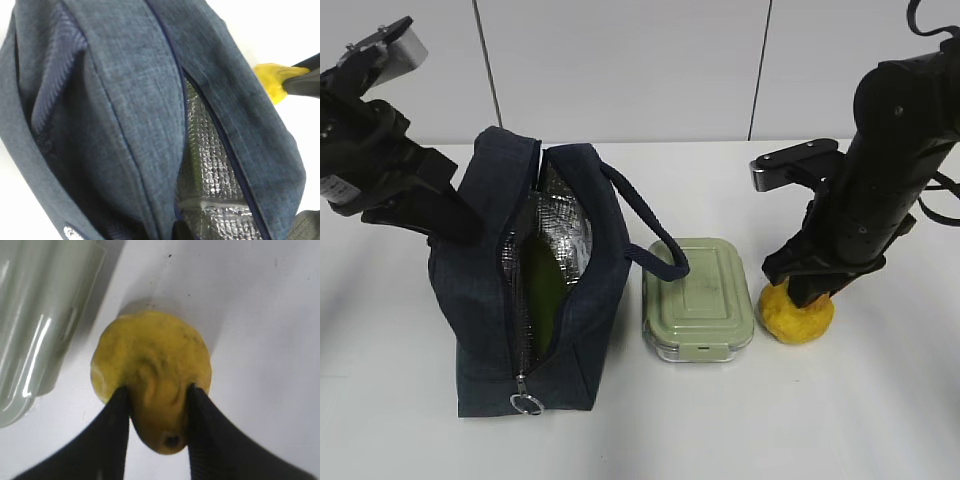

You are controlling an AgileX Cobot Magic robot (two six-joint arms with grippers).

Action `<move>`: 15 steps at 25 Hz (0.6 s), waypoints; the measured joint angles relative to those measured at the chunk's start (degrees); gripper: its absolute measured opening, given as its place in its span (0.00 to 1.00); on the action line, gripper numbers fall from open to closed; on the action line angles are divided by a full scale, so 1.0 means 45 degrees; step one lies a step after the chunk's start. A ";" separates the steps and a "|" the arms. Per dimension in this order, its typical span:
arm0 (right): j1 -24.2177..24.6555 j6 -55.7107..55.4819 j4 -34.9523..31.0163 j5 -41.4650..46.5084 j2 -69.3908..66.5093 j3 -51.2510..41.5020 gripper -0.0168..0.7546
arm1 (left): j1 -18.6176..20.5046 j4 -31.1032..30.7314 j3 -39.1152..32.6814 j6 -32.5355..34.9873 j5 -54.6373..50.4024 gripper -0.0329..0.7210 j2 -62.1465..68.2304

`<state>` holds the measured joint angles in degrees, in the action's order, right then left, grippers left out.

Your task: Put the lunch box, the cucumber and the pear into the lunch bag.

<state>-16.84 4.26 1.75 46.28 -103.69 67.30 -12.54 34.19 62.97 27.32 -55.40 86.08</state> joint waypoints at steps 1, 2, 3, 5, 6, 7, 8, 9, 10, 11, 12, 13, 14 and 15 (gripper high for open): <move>0.0000 -0.0053 0.0073 -0.0059 0.0000 0.0000 0.29 | 0.0000 0.0000 0.0000 0.0003 0.0000 0.06 0.0000; 0.0000 -0.0133 0.0146 -0.0061 0.0077 0.0000 0.26 | 0.0000 -0.0009 0.0000 0.0003 0.0000 0.06 0.0000; 0.0000 -0.0175 0.0263 -0.0061 0.0174 0.0000 0.26 | 0.0000 -0.0028 0.0000 0.0003 0.0000 0.06 0.0000; 0.0000 -0.0227 0.0338 -0.0061 0.0588 0.0028 0.25 | 0.0000 -0.0086 0.0000 0.0003 0.0000 0.06 0.0000; 0.0000 -0.0256 0.0360 -0.0037 0.0849 0.0125 0.25 | 0.0000 -0.0098 0.0000 0.0003 0.0000 0.06 0.0000; 0.0000 -0.0256 0.0360 -0.0014 0.1158 0.0195 0.24 | 0.0000 -0.0112 0.0000 0.0003 0.0000 0.06 0.0000; 0.0000 -0.0275 0.0303 0.0045 0.1623 0.0378 0.24 | 0.0000 -0.0112 0.0000 0.0003 0.0000 0.06 0.0000; 0.0000 -0.0275 0.0159 0.0064 0.1957 0.0498 0.24 | 0.0000 -0.0125 0.0000 0.0003 0.0000 0.06 0.0000; 0.0000 -0.0158 -0.0084 0.0097 0.2418 0.0659 0.24 | 0.0000 -0.0151 0.0000 0.0003 0.0000 0.06 0.0000; -0.0028 0.0052 -0.0389 0.0130 0.2745 0.0840 0.24 | 0.0000 -0.0186 0.0000 0.0003 0.0000 0.06 0.0000; -0.0079 0.0358 -0.0654 0.0152 0.3108 0.1057 0.24 | 0.0000 -0.0188 0.0000 0.0003 0.0000 0.06 0.0000; -0.0215 0.0645 -0.1028 0.0217 0.3439 0.1330 0.24 | 0.0000 -0.0200 0.0000 0.0003 0.0000 0.06 0.0000; -0.0383 0.0950 -0.1388 0.0240 0.3669 0.1595 0.24 | 0.0000 -0.0200 0.0000 0.0003 0.0011 0.06 0.0000; -0.0650 0.1427 -0.1933 0.0269 0.3866 0.1937 0.24 | 0.0000 -0.0200 0.0000 0.0003 0.0011 0.06 0.0000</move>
<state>-19.76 10.68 -6.95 47.49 -86.29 76.02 -12.54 33.29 62.97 27.33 -55.35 86.08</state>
